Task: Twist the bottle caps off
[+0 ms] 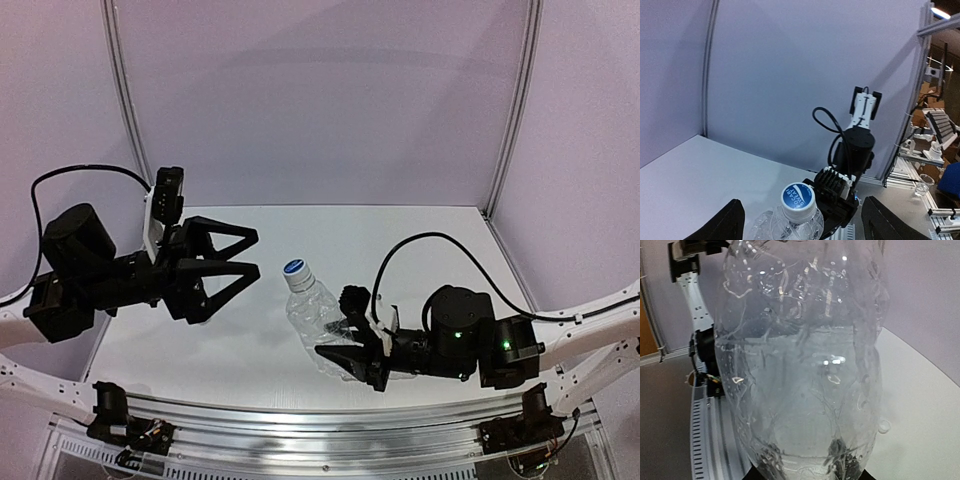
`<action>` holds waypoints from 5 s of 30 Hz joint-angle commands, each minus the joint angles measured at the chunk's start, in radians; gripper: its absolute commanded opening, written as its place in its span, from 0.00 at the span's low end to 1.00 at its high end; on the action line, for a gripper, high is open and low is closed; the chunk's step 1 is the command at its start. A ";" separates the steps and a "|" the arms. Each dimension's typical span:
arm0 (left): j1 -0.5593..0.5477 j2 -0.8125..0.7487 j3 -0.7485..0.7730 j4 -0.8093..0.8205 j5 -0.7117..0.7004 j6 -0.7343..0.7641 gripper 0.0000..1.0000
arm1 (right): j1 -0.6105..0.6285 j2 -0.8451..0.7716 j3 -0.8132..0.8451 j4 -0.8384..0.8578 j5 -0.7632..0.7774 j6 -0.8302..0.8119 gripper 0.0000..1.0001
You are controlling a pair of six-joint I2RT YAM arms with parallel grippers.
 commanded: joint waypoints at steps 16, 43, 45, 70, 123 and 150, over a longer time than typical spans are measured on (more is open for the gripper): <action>0.009 0.129 0.038 0.015 0.233 0.049 0.65 | 0.004 0.022 0.000 0.034 -0.259 -0.010 0.36; -0.052 0.224 0.153 -0.123 -0.134 -0.026 0.14 | 0.005 0.083 0.061 -0.024 0.221 0.028 0.35; -0.070 0.253 0.169 -0.158 -0.341 -0.093 0.15 | 0.004 0.135 0.109 -0.067 0.431 0.054 0.34; 0.108 0.031 -0.028 -0.029 -0.097 -0.095 0.99 | 0.005 0.148 0.110 -0.069 0.370 0.061 0.34; -0.006 0.200 0.083 -0.023 0.088 0.049 0.11 | -0.011 0.030 0.060 -0.075 -0.041 0.060 0.35; 0.201 0.429 0.110 -0.129 -0.573 -0.145 0.13 | -0.022 0.025 0.093 -0.188 0.491 0.144 0.38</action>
